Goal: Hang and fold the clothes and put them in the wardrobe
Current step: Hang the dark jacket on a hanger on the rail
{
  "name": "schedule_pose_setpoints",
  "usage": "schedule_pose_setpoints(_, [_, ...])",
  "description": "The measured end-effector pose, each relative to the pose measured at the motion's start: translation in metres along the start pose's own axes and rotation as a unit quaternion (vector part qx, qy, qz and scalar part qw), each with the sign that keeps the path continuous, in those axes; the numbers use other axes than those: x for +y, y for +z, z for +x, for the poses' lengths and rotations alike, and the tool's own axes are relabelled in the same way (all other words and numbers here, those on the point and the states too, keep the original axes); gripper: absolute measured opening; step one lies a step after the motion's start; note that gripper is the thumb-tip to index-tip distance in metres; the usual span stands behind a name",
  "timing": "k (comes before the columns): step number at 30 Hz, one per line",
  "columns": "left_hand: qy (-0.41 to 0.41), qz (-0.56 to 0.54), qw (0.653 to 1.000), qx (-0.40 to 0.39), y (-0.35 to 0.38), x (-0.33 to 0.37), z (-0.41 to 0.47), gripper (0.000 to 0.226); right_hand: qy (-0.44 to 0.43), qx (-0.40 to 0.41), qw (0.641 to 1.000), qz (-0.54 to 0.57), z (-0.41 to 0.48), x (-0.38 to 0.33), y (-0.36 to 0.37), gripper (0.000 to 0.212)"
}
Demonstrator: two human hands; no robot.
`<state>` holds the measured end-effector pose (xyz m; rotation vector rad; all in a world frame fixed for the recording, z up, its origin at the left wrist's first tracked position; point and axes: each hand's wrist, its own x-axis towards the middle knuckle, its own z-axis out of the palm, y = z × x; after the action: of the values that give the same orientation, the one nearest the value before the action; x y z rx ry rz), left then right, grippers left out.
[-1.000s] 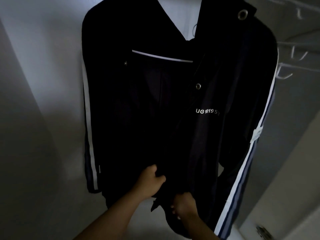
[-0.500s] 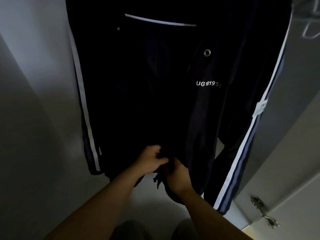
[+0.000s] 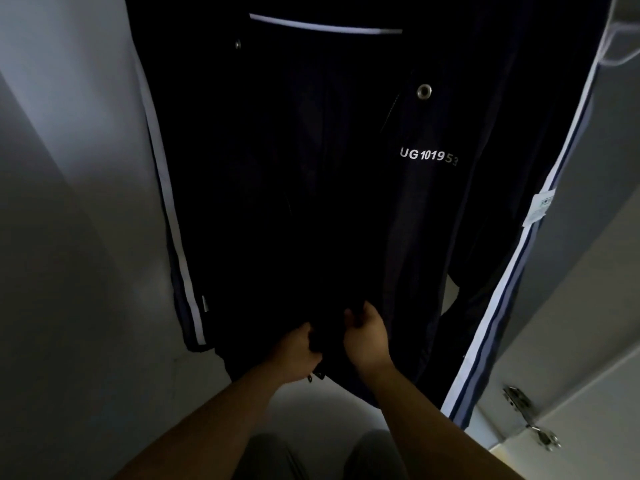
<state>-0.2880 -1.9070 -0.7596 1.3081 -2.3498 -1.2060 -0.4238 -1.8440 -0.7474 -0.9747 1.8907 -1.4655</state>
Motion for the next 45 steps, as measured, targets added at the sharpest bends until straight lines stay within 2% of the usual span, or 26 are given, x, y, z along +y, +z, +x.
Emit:
schedule_pose_setpoints(3, [0.001,0.023,0.999,0.038,0.003,-0.004,-0.002,0.043,0.009,0.011,1.000,-0.002,0.002,0.001,-0.001,0.014])
schedule_pose_setpoints(6, [-0.032,0.019,0.998,0.057,-0.001,-0.006,0.001,0.013,0.022,0.020,1.000,-0.007,0.005,0.000,-0.003,0.013])
schedule_pose_setpoints(8, [-0.057,-0.019,0.996,0.070,-0.006,-0.003,0.001,0.008,0.032,0.002,0.999,-0.005,0.003,-0.002,-0.003,0.023])
schedule_pose_setpoints(12, [-0.104,-0.177,0.975,0.091,-0.011,0.010,0.004,0.012,0.065,-0.093,0.993,-0.028,-0.007,0.001,0.002,0.056])
schedule_pose_setpoints(13, [-0.130,-0.224,0.962,0.083,-0.012,0.015,0.004,0.014,0.092,-0.122,0.988,-0.023,-0.011,0.001,0.004,0.054])
schedule_pose_setpoints(15, [-0.160,-0.279,0.945,0.057,-0.014,0.021,0.004,0.020,0.156,-0.173,0.972,-0.041,-0.017,0.001,0.005,0.037])
schedule_pose_setpoints(17, [-0.160,-0.292,0.942,0.034,-0.017,0.023,0.003,0.029,0.182,-0.173,0.967,-0.051,-0.018,0.003,0.003,0.021])
schedule_pose_setpoints(20, [-0.144,-0.283,0.948,-0.001,-0.020,0.022,0.001,0.034,0.162,-0.104,0.980,-0.049,-0.011,0.007,-0.003,0.016])
schedule_pose_setpoints(23, [-0.112,-0.262,0.958,-0.035,-0.021,0.019,0.000,0.033,0.140,-0.128,0.975,-0.119,-0.007,0.009,-0.004,0.021])
schedule_pose_setpoints(25, [-0.098,-0.277,0.955,-0.026,-0.019,0.018,0.000,0.025,0.133,-0.119,0.976,-0.126,-0.008,0.012,-0.002,0.017])
schedule_pose_setpoints(29, [-0.102,-0.293,0.951,0.003,-0.015,0.014,0.003,0.018,0.150,-0.075,0.982,-0.088,-0.009,0.021,0.002,0.020])
schedule_pose_setpoints(32, [-0.109,-0.274,0.955,0.027,-0.010,0.012,0.007,0.024,0.155,-0.053,0.982,-0.094,-0.014,0.021,0.003,0.022])
schedule_pose_setpoints(35, [-0.126,-0.291,0.947,0.055,-0.008,0.014,0.013,0.021,0.185,-0.024,0.982,-0.026,-0.028,0.014,0.004,0.021])
schedule_pose_setpoints(37, [-0.138,-0.304,0.941,0.058,-0.007,0.017,0.018,0.018,0.228,-0.074,0.971,-0.019,-0.038,0.009,0.006,0.026])
schedule_pose_setpoints(39, [-0.147,-0.314,0.936,0.060,-0.006,0.019,0.022,0.020,0.302,-0.148,0.942,0.005,-0.046,0.005,0.007,0.037])
schedule_pose_setpoints(40, [-0.148,-0.318,0.935,0.059,-0.006,0.020,0.024,0.020,0.330,-0.159,0.929,0.042,-0.047,0.004,0.009,0.042])
schedule_pose_setpoints(42, [-0.148,-0.331,0.930,0.057,-0.004,0.021,0.025,0.020,0.347,-0.129,0.921,0.119,-0.045,0.003,0.011,0.041])
schedule_pose_setpoints(45, [-0.145,-0.339,0.927,0.069,-0.001,0.023,0.026,0.024,0.349,-0.064,0.915,0.191,-0.038,0.006,0.013,0.024])
